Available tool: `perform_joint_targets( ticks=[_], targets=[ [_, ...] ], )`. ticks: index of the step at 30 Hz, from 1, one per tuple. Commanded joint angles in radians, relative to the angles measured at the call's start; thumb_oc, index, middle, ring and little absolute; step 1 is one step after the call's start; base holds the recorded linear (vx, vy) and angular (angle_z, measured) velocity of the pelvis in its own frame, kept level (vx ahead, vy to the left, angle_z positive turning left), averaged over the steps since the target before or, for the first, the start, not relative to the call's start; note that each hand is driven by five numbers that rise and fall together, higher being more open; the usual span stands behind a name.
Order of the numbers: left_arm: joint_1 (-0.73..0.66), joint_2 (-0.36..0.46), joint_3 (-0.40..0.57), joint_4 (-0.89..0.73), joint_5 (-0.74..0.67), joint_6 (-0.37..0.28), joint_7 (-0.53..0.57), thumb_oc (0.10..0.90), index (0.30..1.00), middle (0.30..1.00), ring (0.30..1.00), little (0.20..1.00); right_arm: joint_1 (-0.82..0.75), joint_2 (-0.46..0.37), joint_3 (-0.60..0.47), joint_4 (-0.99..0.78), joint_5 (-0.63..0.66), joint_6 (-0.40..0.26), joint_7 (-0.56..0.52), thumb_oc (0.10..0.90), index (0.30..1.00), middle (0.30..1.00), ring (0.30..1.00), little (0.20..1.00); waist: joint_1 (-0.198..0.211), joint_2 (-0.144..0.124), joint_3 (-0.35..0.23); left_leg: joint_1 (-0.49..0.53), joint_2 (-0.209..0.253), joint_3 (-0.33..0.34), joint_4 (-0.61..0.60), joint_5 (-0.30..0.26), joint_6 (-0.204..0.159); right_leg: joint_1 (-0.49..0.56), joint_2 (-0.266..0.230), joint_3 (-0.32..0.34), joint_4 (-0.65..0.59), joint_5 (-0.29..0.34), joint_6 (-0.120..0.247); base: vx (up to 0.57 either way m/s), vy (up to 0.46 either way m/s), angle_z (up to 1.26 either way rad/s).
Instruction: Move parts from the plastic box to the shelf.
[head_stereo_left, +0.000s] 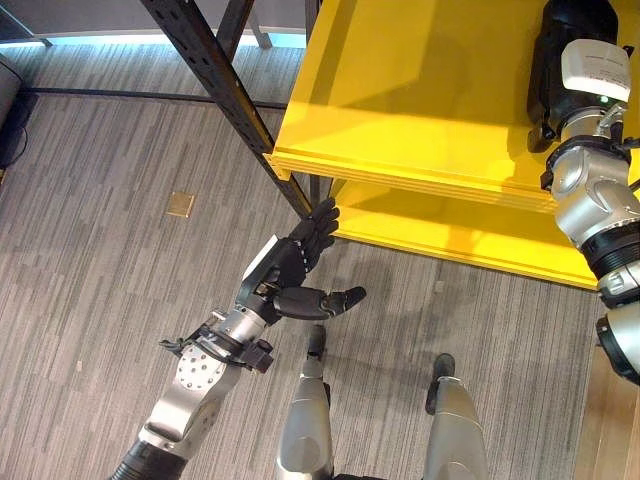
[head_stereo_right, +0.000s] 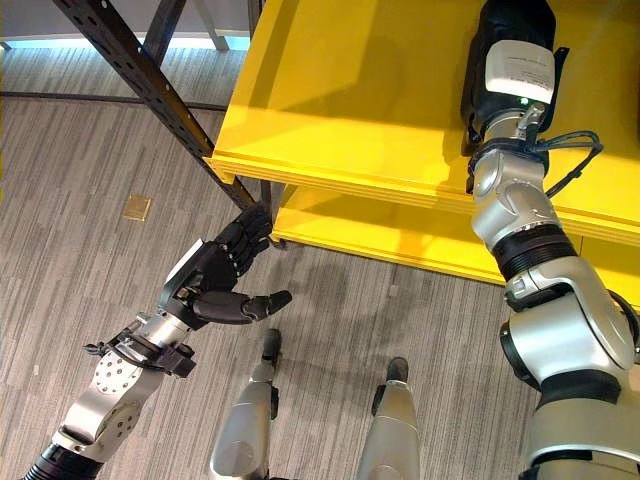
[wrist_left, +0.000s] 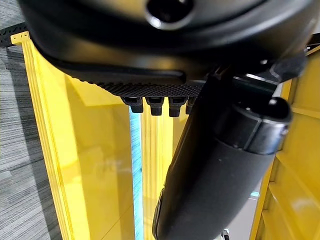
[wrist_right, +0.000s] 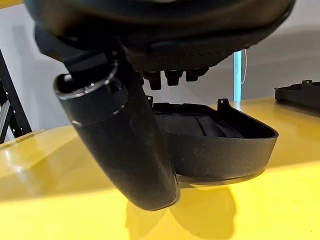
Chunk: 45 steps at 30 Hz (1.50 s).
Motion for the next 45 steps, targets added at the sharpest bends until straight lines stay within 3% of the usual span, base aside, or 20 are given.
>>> perform_joint_targets(
  ticks=[1, 18, 28, 34, 45],
  targets=[
    [-0.031, -0.004, -0.005, -0.084, -0.01, -0.12, -0.005, 0.9, 1.0, 1.0, 1.0, 1.0, -0.087, -0.023, -0.003, -0.095, -0.067, -0.027, -0.095, 0.9, 1.0, 1.0, 1.0, 1.0, -0.006, -0.071, -0.089, 0.114, 0.062, 0.066, 0.069, -0.166, -0.055, 0.059, -0.013, 0.02, -0.142, 0.021, -0.036, 0.0, 0.0, 0.0],
    [-0.026, -0.007, -0.007, -0.089, -0.007, -0.111, -0.005, 0.9, 1.0, 1.0, 1.0, 1.0, -0.046, -0.032, -0.05, -0.158, -0.108, -0.053, -0.155, 0.9, 1.0, 1.0, 1.0, 1.0, -0.016, -0.07, -0.099, 0.121, 0.056, 0.07, 0.073, -0.174, -0.052, 0.067, -0.011, 0.028, -0.143, 0.017, -0.036, 0.0, 0.0, 0.0],
    [-0.02, -0.009, -0.004, -0.091, -0.01, -0.109, -0.004, 0.9, 1.0, 1.0, 1.0, 1.0, -0.015, -0.044, -0.067, -0.202, -0.134, -0.034, -0.162, 0.9, 1.0, 1.0, 1.0, 1.0, -0.022, -0.071, -0.104, 0.124, 0.056, 0.073, 0.071, -0.175, -0.053, 0.068, -0.009, 0.032, -0.146, 0.017, -0.036, 0.0, 0.0, 0.0],
    [-0.017, -0.008, -0.005, -0.091, -0.007, -0.114, -0.003, 0.9, 1.0, 1.0, 1.0, 1.0, -0.011, -0.048, -0.069, -0.212, -0.16, -0.062, -0.188, 0.9, 1.0, 1.0, 1.0, 1.0, -0.023, -0.071, -0.106, 0.128, 0.056, 0.075, 0.07, -0.175, -0.052, 0.074, -0.01, 0.029, -0.148, 0.016, -0.035, 0.0, 0.0, 0.0],
    [-0.015, -0.012, -0.002, -0.092, -0.006, -0.106, -0.003, 0.9, 1.0, 1.0, 1.0, 1.0, 0.018, -0.047, -0.074, -0.269, -0.165, -0.07, -0.151, 0.9, 1.0, 1.0, 1.0, 1.0, -0.028, -0.074, -0.11, 0.131, 0.055, 0.077, 0.072, -0.178, -0.052, 0.075, -0.009, 0.034, -0.148, 0.016, -0.035, 0.0, 0.001, -0.01]
  ],
)
